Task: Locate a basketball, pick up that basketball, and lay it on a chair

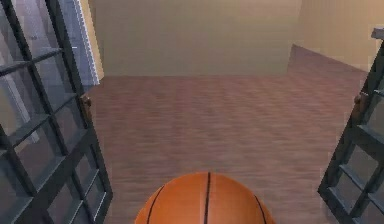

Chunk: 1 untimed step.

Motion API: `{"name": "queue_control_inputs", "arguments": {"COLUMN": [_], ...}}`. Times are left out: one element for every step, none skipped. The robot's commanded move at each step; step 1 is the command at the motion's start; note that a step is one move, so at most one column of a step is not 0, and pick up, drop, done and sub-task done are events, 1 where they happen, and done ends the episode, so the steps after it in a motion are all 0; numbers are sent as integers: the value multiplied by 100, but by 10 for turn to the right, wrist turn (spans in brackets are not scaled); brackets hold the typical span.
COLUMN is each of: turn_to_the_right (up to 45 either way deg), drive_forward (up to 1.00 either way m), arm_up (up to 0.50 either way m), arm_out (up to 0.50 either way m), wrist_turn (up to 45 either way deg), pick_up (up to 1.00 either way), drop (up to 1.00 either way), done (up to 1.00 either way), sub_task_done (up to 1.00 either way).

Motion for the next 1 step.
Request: {"name": "queue_control_inputs", "arguments": {"turn_to_the_right": [0], "drive_forward": [100], "arm_up": [0], "arm_out": [0], "wrist_turn": [0], "pick_up": [0], "drop": [0], "done": [0], "sub_task_done": [0]}}
